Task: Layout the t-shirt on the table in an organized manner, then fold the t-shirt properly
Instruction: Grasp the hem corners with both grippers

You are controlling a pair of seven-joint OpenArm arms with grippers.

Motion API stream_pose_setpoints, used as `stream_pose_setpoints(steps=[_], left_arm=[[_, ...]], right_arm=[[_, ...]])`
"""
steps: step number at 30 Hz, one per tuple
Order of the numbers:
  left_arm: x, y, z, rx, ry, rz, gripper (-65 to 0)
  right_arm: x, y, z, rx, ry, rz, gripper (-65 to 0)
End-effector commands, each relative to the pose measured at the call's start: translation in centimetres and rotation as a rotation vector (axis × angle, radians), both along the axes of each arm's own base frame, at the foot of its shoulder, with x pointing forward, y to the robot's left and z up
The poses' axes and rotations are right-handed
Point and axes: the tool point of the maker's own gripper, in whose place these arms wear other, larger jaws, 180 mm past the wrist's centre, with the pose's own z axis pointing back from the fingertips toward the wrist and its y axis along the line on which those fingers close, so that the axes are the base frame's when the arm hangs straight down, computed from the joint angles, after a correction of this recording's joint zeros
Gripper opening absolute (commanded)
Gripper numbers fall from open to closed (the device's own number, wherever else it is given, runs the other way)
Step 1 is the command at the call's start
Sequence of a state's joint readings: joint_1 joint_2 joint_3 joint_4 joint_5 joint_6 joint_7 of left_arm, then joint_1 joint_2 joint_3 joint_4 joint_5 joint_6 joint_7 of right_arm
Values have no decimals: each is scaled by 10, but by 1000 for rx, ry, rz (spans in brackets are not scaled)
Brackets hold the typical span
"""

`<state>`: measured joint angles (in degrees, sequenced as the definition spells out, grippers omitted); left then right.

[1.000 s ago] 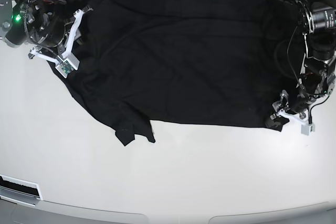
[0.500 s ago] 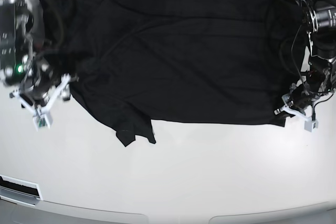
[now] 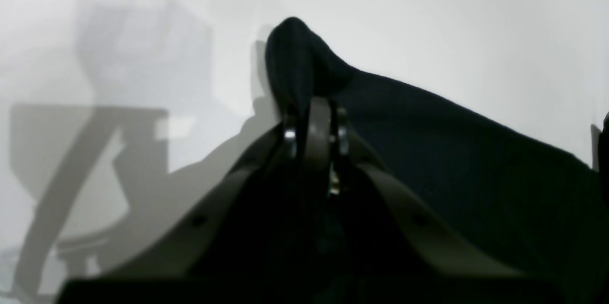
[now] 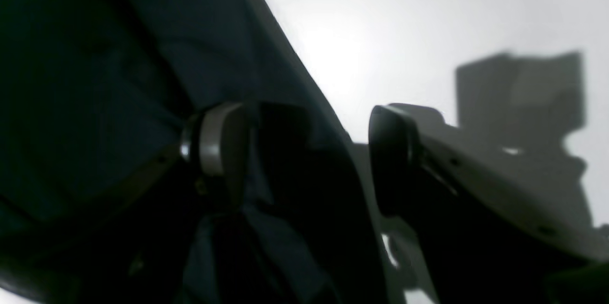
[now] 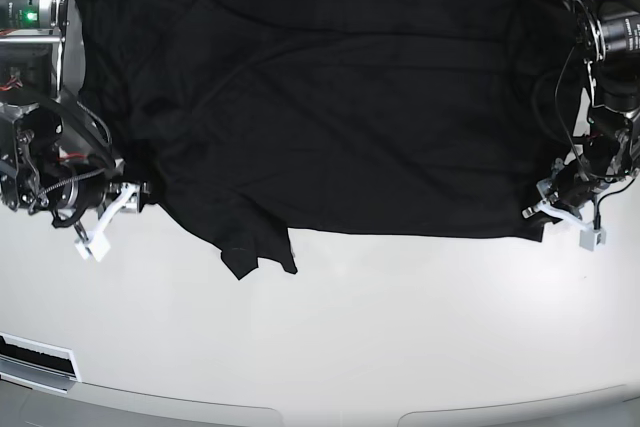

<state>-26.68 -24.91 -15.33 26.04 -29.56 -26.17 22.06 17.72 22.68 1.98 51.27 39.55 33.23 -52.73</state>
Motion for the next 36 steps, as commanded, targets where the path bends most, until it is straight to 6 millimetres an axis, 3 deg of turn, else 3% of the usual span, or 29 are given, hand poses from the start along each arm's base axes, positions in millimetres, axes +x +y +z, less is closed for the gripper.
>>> stream_pose_setpoints(steps=[1,9,14,18,21,24,29,36], left_arm=[[5,7,8,21,-8,-4,-650],[5,8,9,21,-11,-1,-650],[6,8,9,19,-12,-1,-650],[5,8,9,20,-12,-1,-650],[5,8,8,20,-9,-2,-650],[5,8,9,20,-10,-1,-650],[22,8,26,19,-51,-18,-650],[46,0,63,-22,-132,-106,-650]], right_arm=[[15,-3,14,14,-52,-5,-243],[18,16,21,80,-108,42,-243],[22,0,-2,-114,-89,-14,-248],[27,-9,-7,-184,-100,-59,-251],[31,-7,-4,-176,-122,-56,-386],[33,2,2,-149,-156,9,-650],[37,17,17,-121,-195,128,-650],[54,12,72,-198,-312,200,-650]])
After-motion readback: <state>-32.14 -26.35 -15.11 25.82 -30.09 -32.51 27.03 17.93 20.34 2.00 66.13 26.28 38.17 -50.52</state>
